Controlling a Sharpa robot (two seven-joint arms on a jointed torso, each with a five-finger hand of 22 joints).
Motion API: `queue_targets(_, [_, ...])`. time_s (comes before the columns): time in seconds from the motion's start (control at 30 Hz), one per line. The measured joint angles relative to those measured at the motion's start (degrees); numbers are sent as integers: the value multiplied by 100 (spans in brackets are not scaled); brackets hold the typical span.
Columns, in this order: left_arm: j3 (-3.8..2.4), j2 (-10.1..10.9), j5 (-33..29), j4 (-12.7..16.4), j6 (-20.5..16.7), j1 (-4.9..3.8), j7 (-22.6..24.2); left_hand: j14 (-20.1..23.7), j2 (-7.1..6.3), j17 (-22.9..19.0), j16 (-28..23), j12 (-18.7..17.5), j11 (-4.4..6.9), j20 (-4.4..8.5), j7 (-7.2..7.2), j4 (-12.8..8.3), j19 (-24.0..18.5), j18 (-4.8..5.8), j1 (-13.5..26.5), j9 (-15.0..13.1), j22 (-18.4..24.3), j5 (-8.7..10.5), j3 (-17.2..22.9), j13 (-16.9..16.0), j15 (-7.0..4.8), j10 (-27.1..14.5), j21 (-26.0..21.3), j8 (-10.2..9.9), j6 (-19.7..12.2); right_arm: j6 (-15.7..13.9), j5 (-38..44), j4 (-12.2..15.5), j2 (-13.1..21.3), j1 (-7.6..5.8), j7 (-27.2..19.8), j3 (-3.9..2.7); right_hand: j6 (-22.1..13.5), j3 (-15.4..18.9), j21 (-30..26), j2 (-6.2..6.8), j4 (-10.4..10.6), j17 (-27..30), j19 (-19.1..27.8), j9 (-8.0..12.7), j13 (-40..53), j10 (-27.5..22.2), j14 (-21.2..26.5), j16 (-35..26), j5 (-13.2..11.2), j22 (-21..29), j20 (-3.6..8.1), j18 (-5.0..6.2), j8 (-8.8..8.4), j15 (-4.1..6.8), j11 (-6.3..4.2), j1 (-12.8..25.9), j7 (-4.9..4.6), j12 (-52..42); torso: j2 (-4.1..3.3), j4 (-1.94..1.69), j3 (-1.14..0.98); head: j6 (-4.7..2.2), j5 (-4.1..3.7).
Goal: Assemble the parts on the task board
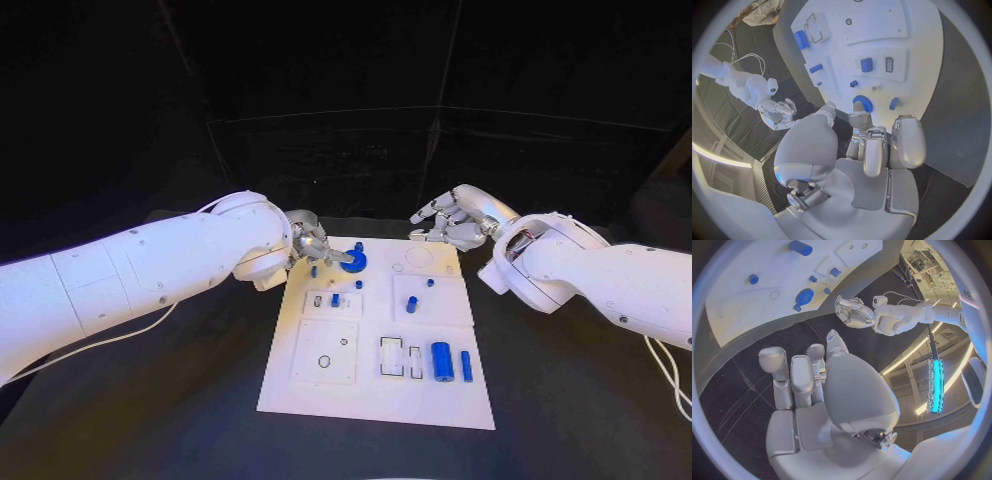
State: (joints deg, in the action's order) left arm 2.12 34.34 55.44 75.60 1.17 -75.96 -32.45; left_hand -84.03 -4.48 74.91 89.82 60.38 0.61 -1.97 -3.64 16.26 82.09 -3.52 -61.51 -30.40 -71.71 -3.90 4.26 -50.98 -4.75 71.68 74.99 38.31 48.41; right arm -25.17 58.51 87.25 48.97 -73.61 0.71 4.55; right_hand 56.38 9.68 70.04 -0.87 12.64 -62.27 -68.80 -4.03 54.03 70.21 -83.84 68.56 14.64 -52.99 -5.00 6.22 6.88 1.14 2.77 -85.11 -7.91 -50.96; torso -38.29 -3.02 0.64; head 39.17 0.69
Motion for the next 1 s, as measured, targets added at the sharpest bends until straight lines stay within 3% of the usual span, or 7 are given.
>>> queue_targets(0.17, [-16,-127,-125,-517,254,-91,-5,18,135,0,0,-285,-94,-38,-96,1,-78,-88,-388,201,169,-57,1,376,79,-231,-166,-236,-174,8,1,-20,-8,0,7,1,0,0,0,0,0,0,0,0,0,0,0,0,0,0,0,0,0,0,0,0,0,0,0,-7,-2,-5,10])
queue_targets(0.37, [-5,-320,-55,-1027,540,-169,12,-2,158,0,0,-291,-103,-39,-116,17,-78,-87,-411,275,158,-57,-15,410,100,-240,-166,-275,-195,16,2,-22,-24,0,16,1,0,0,0,0,0,0,0,0,1,0,0,0,0,-1,0,1,0,0,0,0,0,0,-2,7,-1,-19,46])
queue_targets(0.73, [248,-706,376,-1749,1102,-199,102,-2,219,0,0,-137,-100,-70,-99,43,-46,-88,-351,391,25,-57,-168,259,100,-174,-81,-302,-87,27,2,-21,-58,0,35,1,0,-1,0,1,0,0,0,0,1,0,0,0,23,6,0,0,0,0,0,-1,0,0,-13,14,5,1,74])
queue_targets(1.0, [301,-906,513,-2058,1324,-177,139,-2,239,0,0,-88,-81,-90,-85,31,-26,-87,-330,417,-21,-57,-222,218,99,-114,-42,-302,-18,28,3,-21,-78,0,38,1,0,-1,0,1,-1,-1,0,0,1,0,0,0,27,5,0,0,0,0,0,-1,0,0,-13,14,7,30,102])
